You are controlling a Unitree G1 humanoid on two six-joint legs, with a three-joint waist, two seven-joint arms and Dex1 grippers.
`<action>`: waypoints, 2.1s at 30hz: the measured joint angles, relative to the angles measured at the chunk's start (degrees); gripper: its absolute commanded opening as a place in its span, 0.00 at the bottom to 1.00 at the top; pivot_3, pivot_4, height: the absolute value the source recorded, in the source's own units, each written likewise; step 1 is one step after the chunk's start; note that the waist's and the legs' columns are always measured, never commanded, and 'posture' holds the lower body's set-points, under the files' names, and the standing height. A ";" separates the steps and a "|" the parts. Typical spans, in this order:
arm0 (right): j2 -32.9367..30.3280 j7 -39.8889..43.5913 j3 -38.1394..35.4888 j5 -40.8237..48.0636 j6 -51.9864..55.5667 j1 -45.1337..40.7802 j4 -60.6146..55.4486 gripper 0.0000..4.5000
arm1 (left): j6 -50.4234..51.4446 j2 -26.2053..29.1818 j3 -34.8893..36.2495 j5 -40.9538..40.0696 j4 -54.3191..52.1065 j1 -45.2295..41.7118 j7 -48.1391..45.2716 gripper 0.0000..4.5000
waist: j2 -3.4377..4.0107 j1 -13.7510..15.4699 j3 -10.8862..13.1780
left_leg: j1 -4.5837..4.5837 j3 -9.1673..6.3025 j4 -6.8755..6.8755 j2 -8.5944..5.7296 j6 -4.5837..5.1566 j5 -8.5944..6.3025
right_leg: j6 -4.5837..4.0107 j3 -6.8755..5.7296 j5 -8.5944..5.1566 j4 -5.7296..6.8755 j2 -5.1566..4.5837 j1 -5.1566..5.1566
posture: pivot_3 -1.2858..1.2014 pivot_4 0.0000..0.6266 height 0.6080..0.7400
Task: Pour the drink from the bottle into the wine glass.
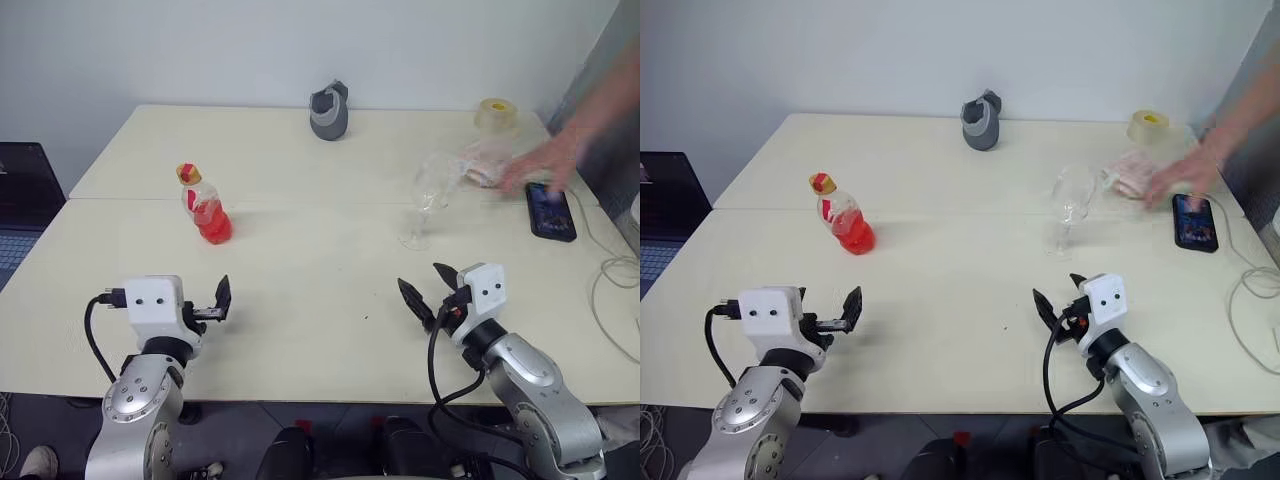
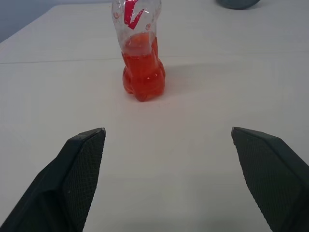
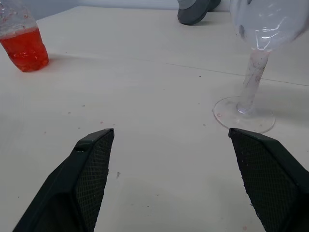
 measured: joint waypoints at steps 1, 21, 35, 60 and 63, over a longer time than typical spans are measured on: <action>0.02 -0.02 0.00 -0.03 -0.01 0.02 0.00 0.90 | 0.00 0.01 0.00 -0.06 0.00 0.00 -0.04 1.00 | 0.00 0.00 0.00 | 0.00 0.00 0.00 0.00 0.00 0.00 | 0.00 0.00 0.00 0.00 0.00 0.00 | 0.52 0.24 1.00; -0.73 1.55 0.00 0.00 -0.35 -1.09 0.62 0.90 | -0.72 0.15 -0.07 -0.19 0.58 -0.53 0.22 1.00 | 0.00 0.00 0.00 | 0.00 0.00 0.00 0.00 0.00 0.00 | 0.00 -0.01 0.00 0.00 0.00 0.00 | 0.52 0.24 1.00; -6.07 22.44 3.10 10.81 -2.00 -13.25 8.10 0.90 | -8.49 3.91 1.76 0.43 14.60 -9.41 -0.11 1.00 | -0.03 -0.01 0.02 | 0.01 -0.03 0.02 -0.01 0.01 0.00 | -0.01 -0.04 0.01 0.01 0.02 0.01 | 0.52 0.24 1.00; -3.98 22.72 6.26 10.52 -4.50 -19.84 13.58 0.90 | -21.69 10.89 0.37 0.27 43.12 -26.99 -7.74 1.00 | -0.03 0.00 0.01 | -0.06 -0.42 0.06 -0.04 -0.07 0.04 | -0.02 -0.12 0.02 0.03 -0.02 -0.06 | 0.52 0.24 1.00; -3.99 21.98 6.26 10.53 -4.50 -19.74 13.48 0.90 | -23.29 11.51 0.34 0.28 46.01 -29.44 -8.46 1.00 | -0.03 -0.01 0.01 | -0.06 -0.41 0.05 -0.04 -0.08 0.05 | -0.02 -0.11 0.02 0.03 -0.02 -0.07 | 0.52 0.24 1.00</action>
